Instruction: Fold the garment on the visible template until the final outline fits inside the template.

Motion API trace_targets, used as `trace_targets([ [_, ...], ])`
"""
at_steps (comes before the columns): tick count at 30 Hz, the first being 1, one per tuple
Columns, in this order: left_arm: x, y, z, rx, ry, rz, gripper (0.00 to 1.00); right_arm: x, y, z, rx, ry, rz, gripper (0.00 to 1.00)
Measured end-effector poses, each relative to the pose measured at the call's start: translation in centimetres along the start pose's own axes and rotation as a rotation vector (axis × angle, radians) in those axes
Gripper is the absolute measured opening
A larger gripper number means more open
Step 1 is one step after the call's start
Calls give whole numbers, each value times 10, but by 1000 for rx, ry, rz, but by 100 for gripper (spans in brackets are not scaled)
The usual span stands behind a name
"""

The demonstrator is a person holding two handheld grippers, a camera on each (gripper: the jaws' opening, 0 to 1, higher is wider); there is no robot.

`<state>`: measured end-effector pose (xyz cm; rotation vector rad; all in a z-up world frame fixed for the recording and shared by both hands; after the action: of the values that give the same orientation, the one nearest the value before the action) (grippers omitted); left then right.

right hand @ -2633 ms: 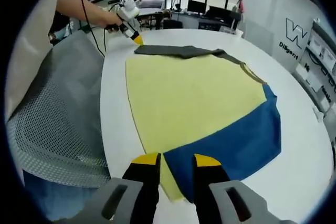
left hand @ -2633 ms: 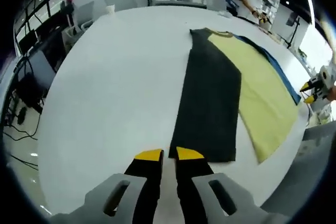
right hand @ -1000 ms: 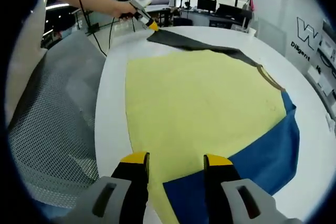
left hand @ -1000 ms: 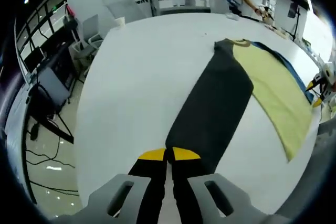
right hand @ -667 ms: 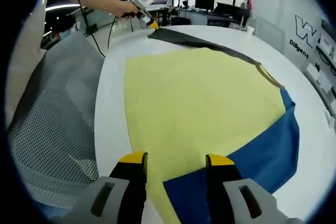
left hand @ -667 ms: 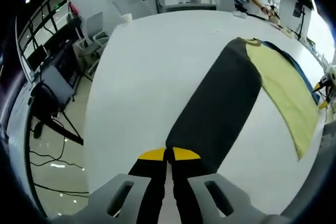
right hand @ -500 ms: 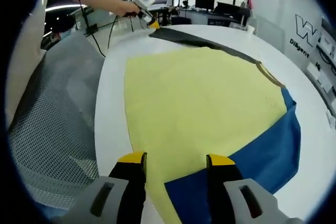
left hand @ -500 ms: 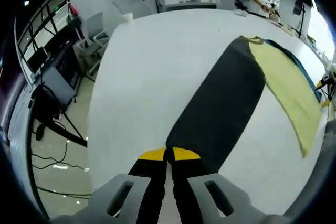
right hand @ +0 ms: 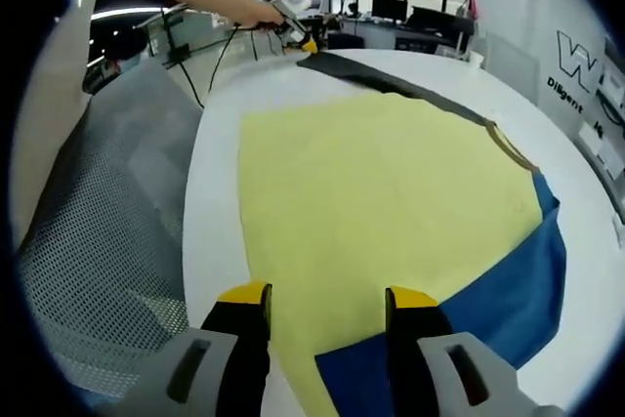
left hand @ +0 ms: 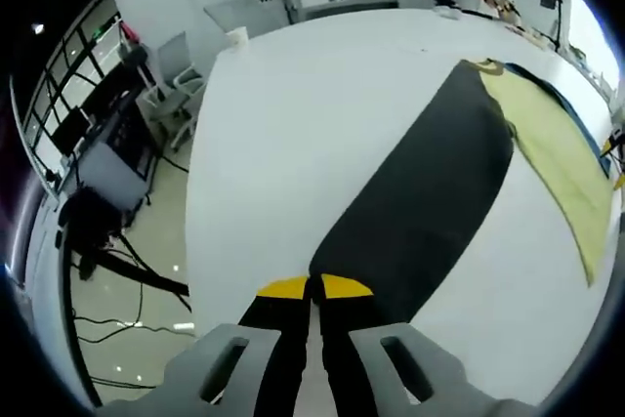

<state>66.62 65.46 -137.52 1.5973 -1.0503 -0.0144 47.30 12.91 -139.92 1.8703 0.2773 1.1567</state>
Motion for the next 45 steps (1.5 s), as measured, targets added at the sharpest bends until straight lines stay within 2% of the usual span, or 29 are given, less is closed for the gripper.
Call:
trace_targets([
  [10, 8, -18, -21, 11, -47, -4, 4, 1, -4, -8, 28, 26, -14, 43],
  [14, 8, -23, -23, 3, -45, -16, 4, 1, -5, -9, 32, 25, -18, 43],
  [20, 6, -30, -25, 1, -105, -31, 4, -1, -6, -10, 40, 20, -28, 43],
  [24, 6, -35, -26, 2, -116, -31, 4, -3, -7, -10, 43, 19, -34, 43],
  [41, 7, -40, -27, -16, -102, -44, 4, -8, -8, -12, 48, 7, -47, 43],
  [45, 2, -36, -25, -37, -69, -65, 4, -8, -9, -12, 48, 6, -49, 43],
])
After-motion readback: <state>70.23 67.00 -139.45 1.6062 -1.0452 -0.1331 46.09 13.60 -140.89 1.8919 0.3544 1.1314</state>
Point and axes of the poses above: the point that each gripper's makers call its tool centre point, and the gripper's own axes: y roughly backward along the fingers, z roughly to its right, x roughly out of its top, the point moved 4 cm from there along y, roughly backward along the fingers, and after that the axes turned 14 degrees about -y, right-handed, at the moved point
